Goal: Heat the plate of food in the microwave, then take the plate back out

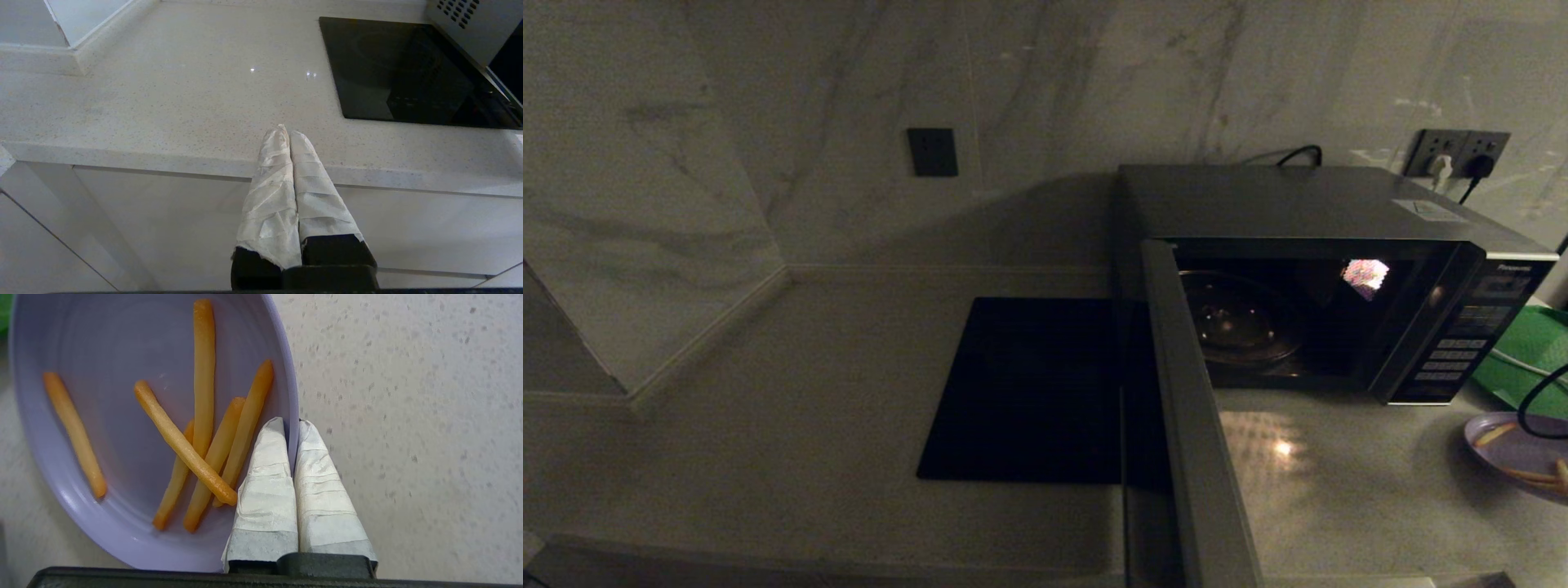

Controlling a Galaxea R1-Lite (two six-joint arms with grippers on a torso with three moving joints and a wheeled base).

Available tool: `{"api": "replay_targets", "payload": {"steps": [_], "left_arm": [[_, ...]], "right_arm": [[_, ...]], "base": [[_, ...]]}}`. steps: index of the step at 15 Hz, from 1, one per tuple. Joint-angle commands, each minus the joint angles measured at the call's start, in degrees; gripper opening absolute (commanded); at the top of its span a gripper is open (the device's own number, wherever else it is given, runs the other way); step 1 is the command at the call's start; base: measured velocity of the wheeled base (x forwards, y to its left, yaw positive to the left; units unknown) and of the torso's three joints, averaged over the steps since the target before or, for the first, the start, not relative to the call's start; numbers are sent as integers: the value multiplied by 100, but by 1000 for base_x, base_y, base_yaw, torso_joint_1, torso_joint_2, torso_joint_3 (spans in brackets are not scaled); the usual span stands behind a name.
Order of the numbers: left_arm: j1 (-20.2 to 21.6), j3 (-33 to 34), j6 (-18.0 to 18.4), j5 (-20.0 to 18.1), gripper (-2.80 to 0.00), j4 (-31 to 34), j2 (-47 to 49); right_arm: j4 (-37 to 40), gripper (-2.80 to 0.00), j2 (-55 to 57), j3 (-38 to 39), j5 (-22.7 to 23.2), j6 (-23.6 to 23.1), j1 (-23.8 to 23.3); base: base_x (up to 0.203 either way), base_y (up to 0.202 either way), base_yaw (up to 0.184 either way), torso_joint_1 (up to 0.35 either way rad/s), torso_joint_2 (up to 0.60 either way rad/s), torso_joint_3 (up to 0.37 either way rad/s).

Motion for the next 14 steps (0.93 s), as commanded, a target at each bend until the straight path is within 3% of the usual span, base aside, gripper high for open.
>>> {"api": "replay_targets", "payload": {"steps": [1,7,8,14], "left_arm": [[2,0,-5,3,-280,-2,1],[2,0,-5,3,-280,-2,2],[1,0,-5,3,-280,-2,3],[6,0,-5,3,-280,-2,5]], "right_arm": [[-76,-280,188,7,-13,19,-61],[-103,-280,296,37,-10,-66,-102],[-103,0,296,26,-12,-69,-109],[-85,0,281,8,-4,-69,-143]], "base": [[0,0,0,0,0,0],[0,0,0,0,0,0],[0,0,0,0,0,0],[0,0,0,0,0,0]]}}
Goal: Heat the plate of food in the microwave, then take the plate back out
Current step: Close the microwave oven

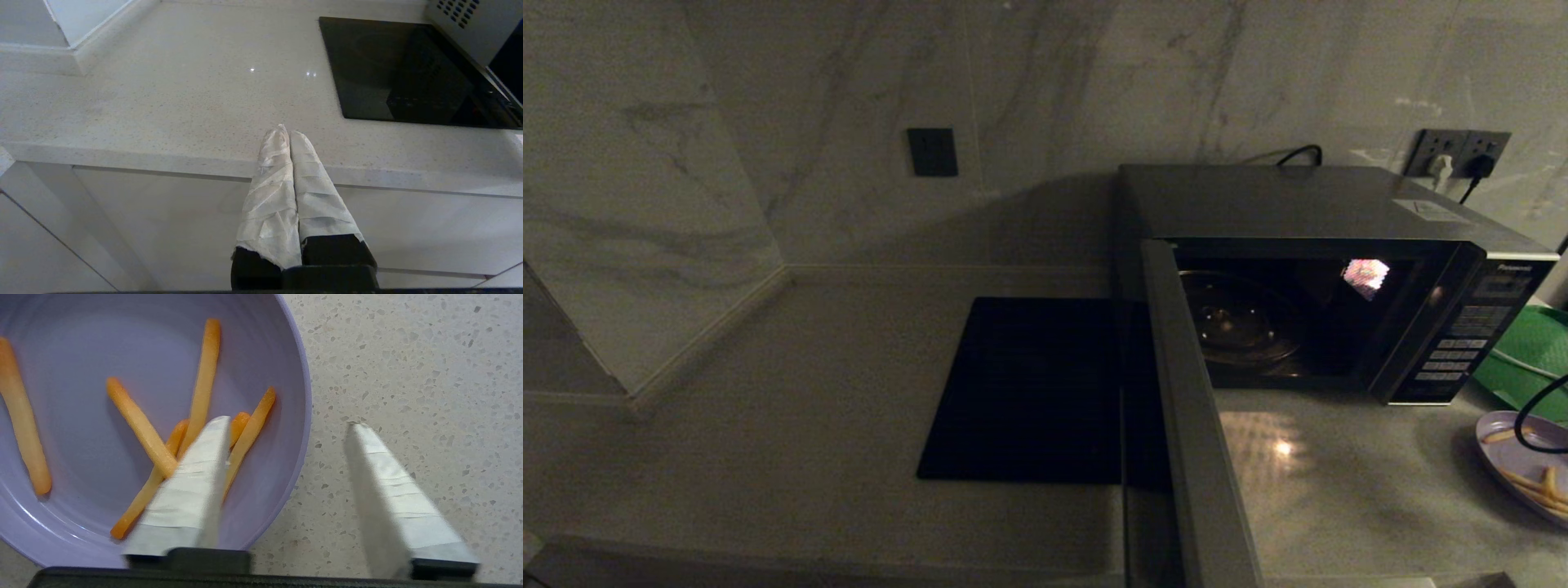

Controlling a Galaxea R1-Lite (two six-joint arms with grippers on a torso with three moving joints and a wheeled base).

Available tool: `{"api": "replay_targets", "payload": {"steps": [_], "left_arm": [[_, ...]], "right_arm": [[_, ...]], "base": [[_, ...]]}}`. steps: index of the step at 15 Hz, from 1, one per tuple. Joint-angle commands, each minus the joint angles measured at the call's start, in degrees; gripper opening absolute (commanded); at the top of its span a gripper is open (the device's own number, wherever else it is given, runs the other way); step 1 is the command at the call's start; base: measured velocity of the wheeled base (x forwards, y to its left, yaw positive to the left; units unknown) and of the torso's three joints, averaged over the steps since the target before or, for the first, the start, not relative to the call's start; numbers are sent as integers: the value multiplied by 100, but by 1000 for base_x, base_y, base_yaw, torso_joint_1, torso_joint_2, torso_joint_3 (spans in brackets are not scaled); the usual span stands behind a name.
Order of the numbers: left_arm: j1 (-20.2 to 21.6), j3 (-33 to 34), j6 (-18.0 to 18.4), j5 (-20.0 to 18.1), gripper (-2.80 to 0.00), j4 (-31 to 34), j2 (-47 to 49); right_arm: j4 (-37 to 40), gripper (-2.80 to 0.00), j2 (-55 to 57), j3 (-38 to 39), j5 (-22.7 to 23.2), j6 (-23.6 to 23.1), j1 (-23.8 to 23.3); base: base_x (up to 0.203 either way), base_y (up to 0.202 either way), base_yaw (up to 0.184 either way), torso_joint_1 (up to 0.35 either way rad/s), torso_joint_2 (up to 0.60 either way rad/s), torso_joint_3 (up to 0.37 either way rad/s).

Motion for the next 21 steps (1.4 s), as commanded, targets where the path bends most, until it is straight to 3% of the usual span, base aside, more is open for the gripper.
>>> {"api": "replay_targets", "payload": {"steps": [1,8,14,15,17,21], "left_arm": [[1,0,-4,3,-280,-3,0],[1,0,-4,3,-280,-3,0],[1,0,-4,3,-280,-3,3],[1,0,-4,3,-280,-3,0],[1,0,-4,3,-280,-3,0],[1,0,-4,3,-280,-3,9]], "right_arm": [[0,0,-106,2,-7,32,-42],[170,0,-1677,41,358,-397,-103],[1354,0,-3582,15,1174,-1112,185],[1598,-280,-3972,-1,1252,-1254,282],[2106,-280,-4671,-29,1338,-1481,538],[3138,-280,-5380,-137,1364,-1673,1504]], "base": [[0,0,0,0,0,0],[0,0,0,0,0,0],[0,0,0,0,0,0],[0,0,0,0,0,0],[0,0,0,0,0,0],[0,0,0,0,0,0]]}}
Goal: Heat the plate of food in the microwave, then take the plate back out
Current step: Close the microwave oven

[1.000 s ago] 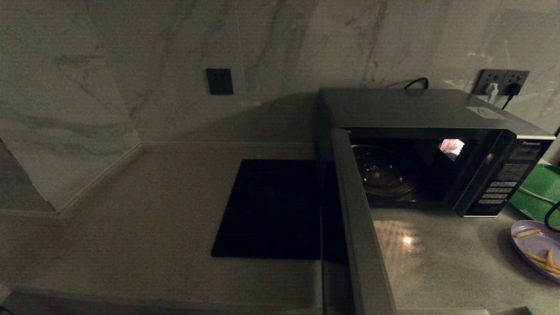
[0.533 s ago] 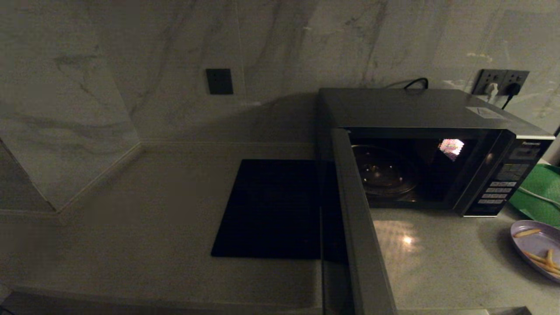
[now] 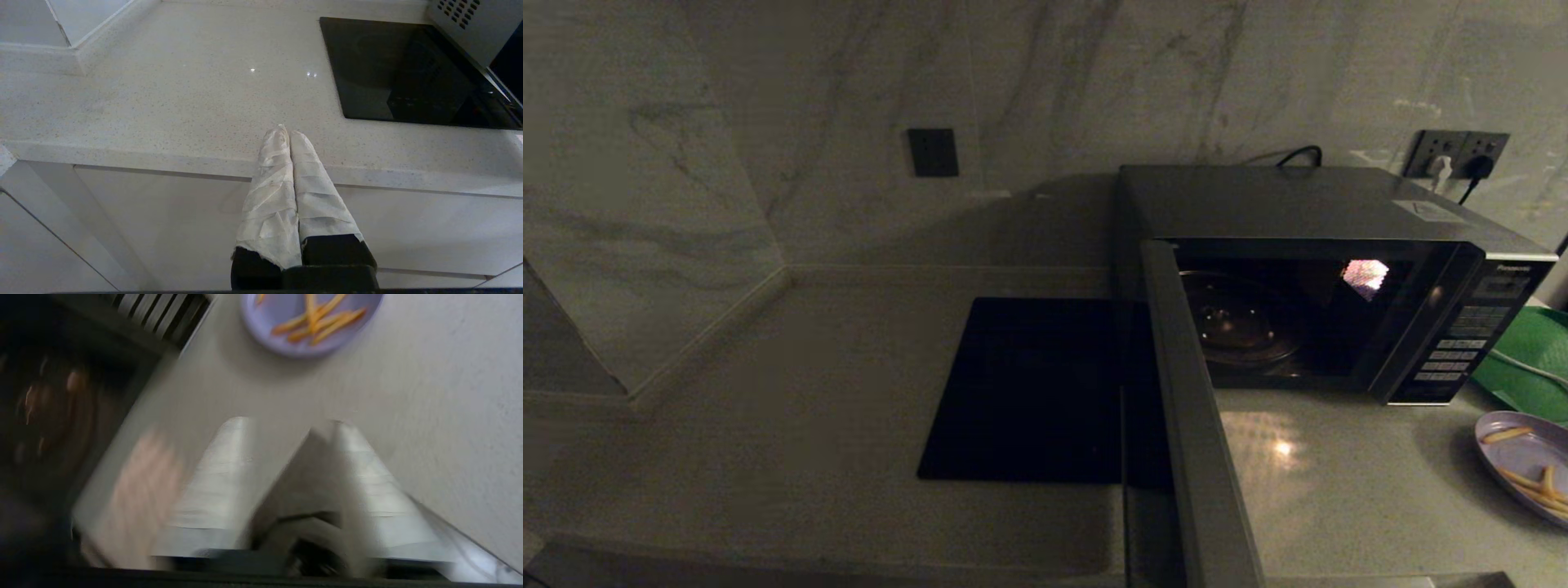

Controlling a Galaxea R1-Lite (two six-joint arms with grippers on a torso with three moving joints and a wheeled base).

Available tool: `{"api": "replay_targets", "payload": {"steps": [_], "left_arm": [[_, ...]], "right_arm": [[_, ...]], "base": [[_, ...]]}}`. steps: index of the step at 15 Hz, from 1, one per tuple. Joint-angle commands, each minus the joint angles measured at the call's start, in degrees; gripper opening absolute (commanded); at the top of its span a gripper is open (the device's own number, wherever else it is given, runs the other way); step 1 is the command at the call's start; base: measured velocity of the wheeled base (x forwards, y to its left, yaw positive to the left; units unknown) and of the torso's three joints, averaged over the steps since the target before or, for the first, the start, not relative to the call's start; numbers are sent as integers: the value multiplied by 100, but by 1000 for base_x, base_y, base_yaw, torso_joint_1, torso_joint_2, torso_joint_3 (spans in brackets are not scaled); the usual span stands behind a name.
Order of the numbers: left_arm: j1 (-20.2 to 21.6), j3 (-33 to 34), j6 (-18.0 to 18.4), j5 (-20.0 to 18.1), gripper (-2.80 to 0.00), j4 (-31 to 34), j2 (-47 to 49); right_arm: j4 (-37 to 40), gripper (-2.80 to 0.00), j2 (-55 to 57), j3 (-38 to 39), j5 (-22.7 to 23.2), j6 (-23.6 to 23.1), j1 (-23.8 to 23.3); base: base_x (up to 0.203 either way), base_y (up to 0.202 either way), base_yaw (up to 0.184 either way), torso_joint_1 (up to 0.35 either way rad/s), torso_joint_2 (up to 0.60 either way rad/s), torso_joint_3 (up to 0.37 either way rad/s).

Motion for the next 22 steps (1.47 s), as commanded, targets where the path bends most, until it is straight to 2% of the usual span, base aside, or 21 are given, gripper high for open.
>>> {"api": "replay_targets", "payload": {"steps": [1,3,5,7,9,11,13,15,18,20,22], "left_arm": [[1,0,-4,0,-280,-2,0],[1,0,-4,0,-280,-2,0],[1,0,-4,0,-280,-2,0],[5,0,-4,0,-280,-2,0],[1,0,-4,0,-280,-2,8],[1,0,-4,0,-280,-2,9],[1,0,-4,0,-280,-2,0],[1,0,-4,0,-280,-2,0],[1,0,-4,0,-280,-2,0],[1,0,-4,0,-280,-2,0],[1,0,-4,0,-280,-2,0]], "right_arm": [[329,-280,-587,-69,-50,14,677],[481,-280,-766,-134,-334,7,1472],[540,-280,-869,-285,-947,3,2465],[572,-280,-844,-540,-1889,-2,3465],[578,-280,-641,-809,-3082,1,4372],[419,-280,-82,-1372,-4410,63,4877],[82,-280,291,-2070,-4996,79,5270],[-42,-280,530,-2572,-5160,94,5921],[-77,-280,667,-2676,-5118,229,6773],[-69,-280,727,-2694,-4546,332,7049],[19,-280,711,-2746,-3484,331,7120]], "base": [[0,0,0,0,0,0],[0,0,0,0,0,0],[0,0,0,0,0,0],[0,0,0,0,0,0],[0,0,0,0,0,0],[0,0,0,0,0,0],[0,0,0,0,0,0],[0,0,0,0,0,0],[0,0,0,0,0,0],[0,0,0,0,0,0],[0,0,0,0,0,0]]}}
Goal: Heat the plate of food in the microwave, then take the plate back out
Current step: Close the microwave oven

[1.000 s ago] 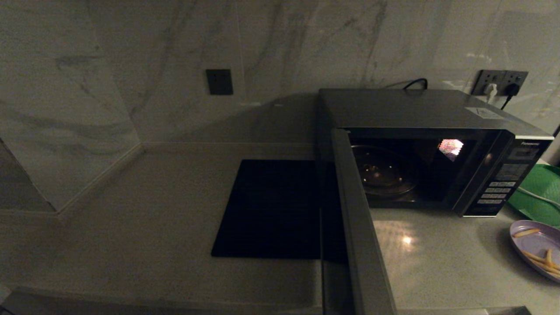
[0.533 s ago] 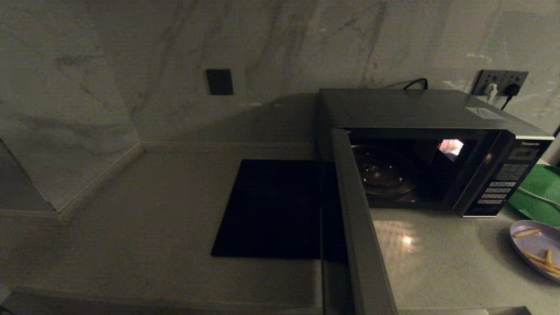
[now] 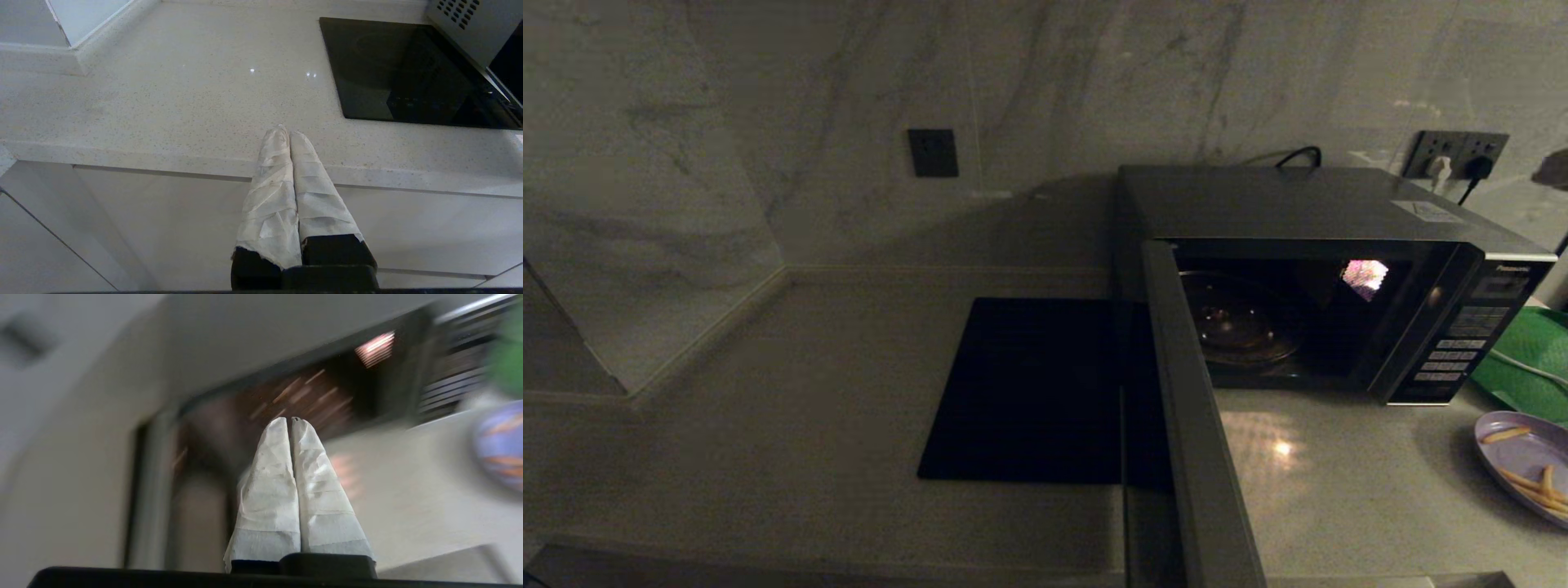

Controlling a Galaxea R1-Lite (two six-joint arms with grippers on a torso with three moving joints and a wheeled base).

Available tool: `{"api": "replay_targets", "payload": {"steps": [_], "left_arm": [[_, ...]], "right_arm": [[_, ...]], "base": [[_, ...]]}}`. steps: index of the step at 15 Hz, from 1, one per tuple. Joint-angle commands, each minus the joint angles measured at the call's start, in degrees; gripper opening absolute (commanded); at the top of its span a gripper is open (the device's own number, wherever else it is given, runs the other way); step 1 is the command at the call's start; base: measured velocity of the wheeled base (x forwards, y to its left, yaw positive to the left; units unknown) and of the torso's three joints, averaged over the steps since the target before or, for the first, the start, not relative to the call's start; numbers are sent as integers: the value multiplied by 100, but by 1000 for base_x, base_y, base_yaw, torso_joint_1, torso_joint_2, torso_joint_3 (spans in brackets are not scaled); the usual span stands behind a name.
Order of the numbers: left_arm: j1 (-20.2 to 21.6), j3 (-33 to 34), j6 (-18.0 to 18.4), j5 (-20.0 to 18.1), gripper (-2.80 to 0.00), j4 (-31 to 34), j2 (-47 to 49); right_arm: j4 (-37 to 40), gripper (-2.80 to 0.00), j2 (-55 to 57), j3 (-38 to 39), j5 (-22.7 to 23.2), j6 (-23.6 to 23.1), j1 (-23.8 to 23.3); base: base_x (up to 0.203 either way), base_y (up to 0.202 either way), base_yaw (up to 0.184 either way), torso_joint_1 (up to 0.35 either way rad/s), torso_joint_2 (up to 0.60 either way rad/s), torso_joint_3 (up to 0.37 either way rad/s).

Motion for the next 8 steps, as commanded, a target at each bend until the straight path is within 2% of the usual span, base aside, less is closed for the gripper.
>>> {"api": "replay_targets", "payload": {"steps": [1,5,6,7,8], "left_arm": [[1,0,-5,3,-280,-2,0],[2,0,-5,3,-280,-2,1],[2,0,-5,3,-280,-2,1],[1,0,-5,3,-280,-2,0],[2,0,-5,3,-280,-2,0]], "right_arm": [[224,-280,41,-120,1319,18,142],[1078,-280,-28,-692,4451,27,201],[1289,-280,6,-874,4969,31,215],[1406,-280,97,-1002,5276,27,248],[1435,-280,208,-1067,5334,25,297]], "base": [[0,0,0,0,0,0],[0,0,0,0,0,0],[0,0,0,0,0,0],[0,0,0,0,0,0],[0,0,0,0,0,0]]}}
